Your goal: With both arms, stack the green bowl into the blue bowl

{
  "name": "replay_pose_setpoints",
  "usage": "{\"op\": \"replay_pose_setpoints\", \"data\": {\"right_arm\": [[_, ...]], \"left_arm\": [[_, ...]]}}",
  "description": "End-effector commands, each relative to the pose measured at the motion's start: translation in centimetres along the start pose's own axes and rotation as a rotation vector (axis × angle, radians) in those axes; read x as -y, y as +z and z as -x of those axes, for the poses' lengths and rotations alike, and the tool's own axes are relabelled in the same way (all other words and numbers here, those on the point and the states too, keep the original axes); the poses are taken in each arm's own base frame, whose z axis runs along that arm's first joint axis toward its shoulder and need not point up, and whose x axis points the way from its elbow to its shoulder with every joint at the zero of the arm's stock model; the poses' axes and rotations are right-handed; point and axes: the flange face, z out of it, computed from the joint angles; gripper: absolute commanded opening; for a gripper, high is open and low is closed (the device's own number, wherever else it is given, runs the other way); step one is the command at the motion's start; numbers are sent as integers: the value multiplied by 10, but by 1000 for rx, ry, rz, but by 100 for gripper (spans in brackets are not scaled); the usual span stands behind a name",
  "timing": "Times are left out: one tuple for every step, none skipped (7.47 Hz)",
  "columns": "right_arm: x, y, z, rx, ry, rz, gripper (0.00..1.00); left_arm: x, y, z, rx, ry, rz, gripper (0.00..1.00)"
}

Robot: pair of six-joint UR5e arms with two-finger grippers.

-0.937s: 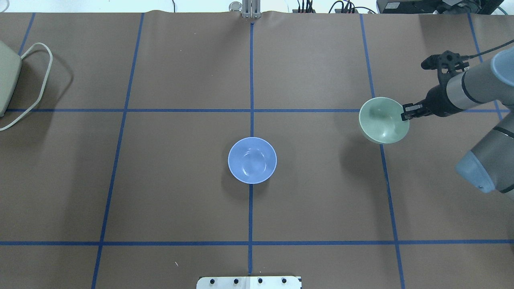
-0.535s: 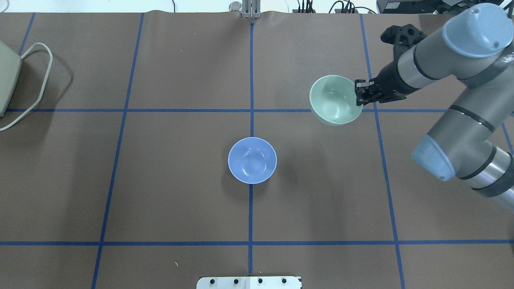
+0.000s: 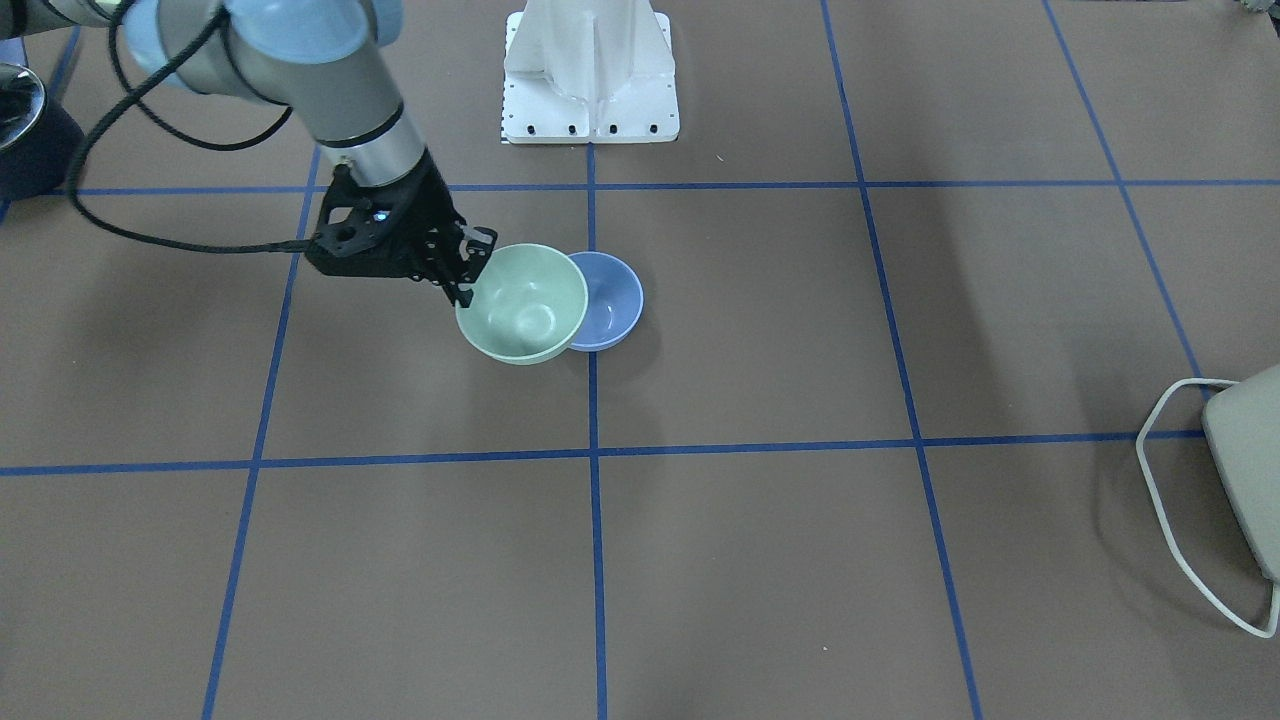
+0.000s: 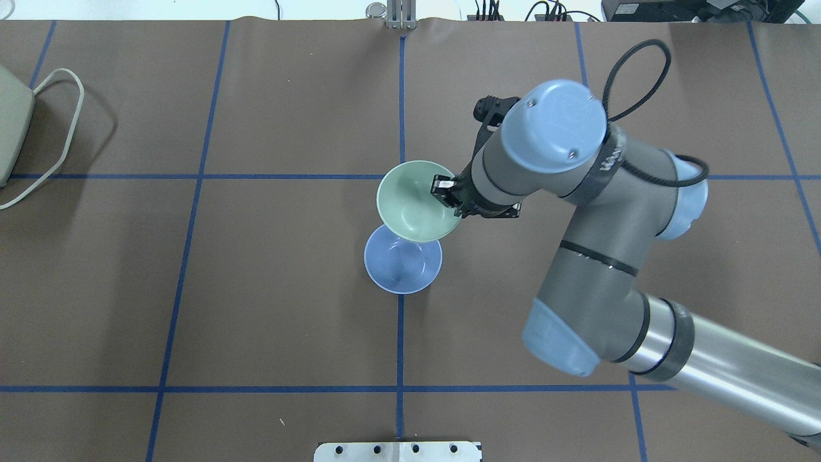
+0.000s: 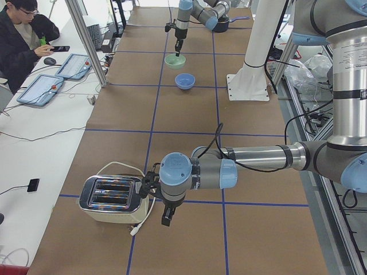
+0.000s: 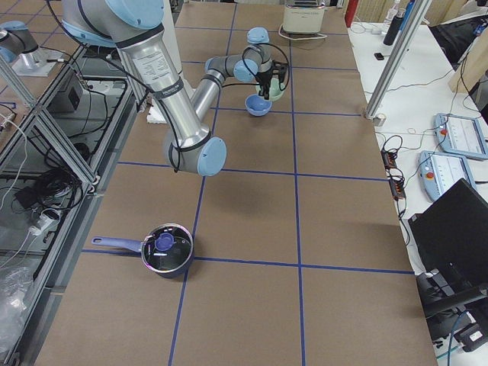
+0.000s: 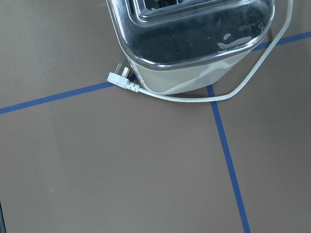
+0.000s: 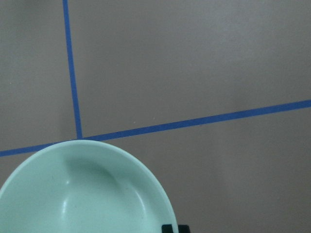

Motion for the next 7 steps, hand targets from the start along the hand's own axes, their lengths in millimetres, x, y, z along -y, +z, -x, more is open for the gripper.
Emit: {"op": "replay_pose_setpoints", "data": {"right_arm": [[-45,29,18,-41,-2,-17,0],[-42,43,18,-67,2,-17,0],[-43,55,15,-87,0,-12,0],[-47,60,14,-95,-4,-7,0],[-49,62,14,-97,-7,-5,0],[-49,66,13,-104,-9,-3,0],[-50,70,12,-112,-10,-2,0]], "left_arm": [[0,0,0,2,0,0,98],[0,0,0,2,0,0,98],[0,0,0,2,0,0,98],[0,0,0,2,2,0,98],[0,0,0,2,0,0,98],[0,0,0,2,0,0,98],[0,0,0,2,0,0,98]]}}
